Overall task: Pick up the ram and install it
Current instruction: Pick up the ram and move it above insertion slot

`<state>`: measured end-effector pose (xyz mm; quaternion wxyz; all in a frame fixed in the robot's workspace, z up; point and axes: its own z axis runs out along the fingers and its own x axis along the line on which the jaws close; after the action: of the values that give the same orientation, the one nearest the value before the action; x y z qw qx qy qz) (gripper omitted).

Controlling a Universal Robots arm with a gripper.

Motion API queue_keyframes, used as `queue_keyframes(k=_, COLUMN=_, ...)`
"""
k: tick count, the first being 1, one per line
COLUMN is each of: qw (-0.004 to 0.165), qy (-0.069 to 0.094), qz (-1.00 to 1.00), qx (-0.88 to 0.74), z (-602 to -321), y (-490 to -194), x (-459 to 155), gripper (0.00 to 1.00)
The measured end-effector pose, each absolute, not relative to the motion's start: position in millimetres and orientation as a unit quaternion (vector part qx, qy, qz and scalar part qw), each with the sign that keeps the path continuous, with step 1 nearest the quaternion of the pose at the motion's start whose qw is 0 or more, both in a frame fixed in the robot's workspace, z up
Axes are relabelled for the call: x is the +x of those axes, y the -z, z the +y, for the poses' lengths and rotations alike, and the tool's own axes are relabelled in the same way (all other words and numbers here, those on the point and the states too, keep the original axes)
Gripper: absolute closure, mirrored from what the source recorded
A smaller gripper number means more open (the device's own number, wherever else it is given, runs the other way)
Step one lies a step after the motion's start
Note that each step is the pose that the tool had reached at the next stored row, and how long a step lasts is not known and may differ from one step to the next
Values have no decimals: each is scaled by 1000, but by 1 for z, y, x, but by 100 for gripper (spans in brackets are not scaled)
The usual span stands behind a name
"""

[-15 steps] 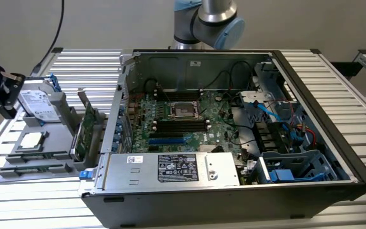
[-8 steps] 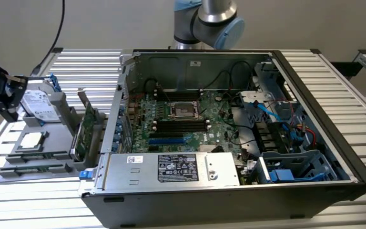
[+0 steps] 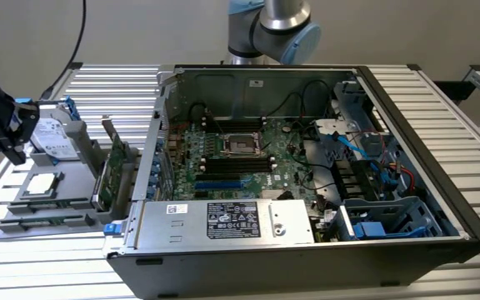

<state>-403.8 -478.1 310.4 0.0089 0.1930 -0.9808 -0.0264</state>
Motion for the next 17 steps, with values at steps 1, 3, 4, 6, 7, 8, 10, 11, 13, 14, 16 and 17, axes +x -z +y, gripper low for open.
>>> queue_keyframes(k=1, qw=9, qy=26, qz=-979, qx=202, z=-478, y=-309, x=-404, gripper=89)
queue_keyframes(k=3, qw=10, qy=26, qz=-975, qx=219, z=-478, y=-307, x=-404, gripper=89)
queue_keyframes(k=4, qw=10, qy=26, qz=-973, qx=228, z=-478, y=-306, x=-404, gripper=89)
queue_keyframes(k=6, qw=10, qy=26, qz=-969, qx=246, z=-478, y=-304, x=-404, gripper=89)
queue_keyframes(k=7, qw=11, qy=26, qz=-967, qx=255, z=-478, y=-304, x=-404, gripper=89)
queue_keyframes(k=8, qw=11, qy=26, qz=-964, qx=264, z=-478, y=-303, x=-404, gripper=89)
queue_keyframes(k=10, qw=11, qy=26, qz=-959, qx=281, z=-478, y=-301, x=-404, gripper=89)
queue_keyframes(k=11, qw=11, qy=25, qz=-957, qx=289, z=-478, y=-301, x=-404, gripper=89)
queue_keyframes(k=13, qw=12, qy=25, qz=-951, qx=307, z=-478, y=-300, x=-404, gripper=89)
queue_keyframes(k=14, qw=12, qy=25, qz=-948, qx=316, z=-478, y=-299, x=-404, gripper=89)
queue_keyframes(k=16, qw=13, qy=25, qz=-943, qx=333, z=-478, y=-299, x=-404, gripper=89)
queue_keyframes(k=17, qw=13, qy=25, qz=-939, qx=341, z=-478, y=-299, x=-404, gripper=89)
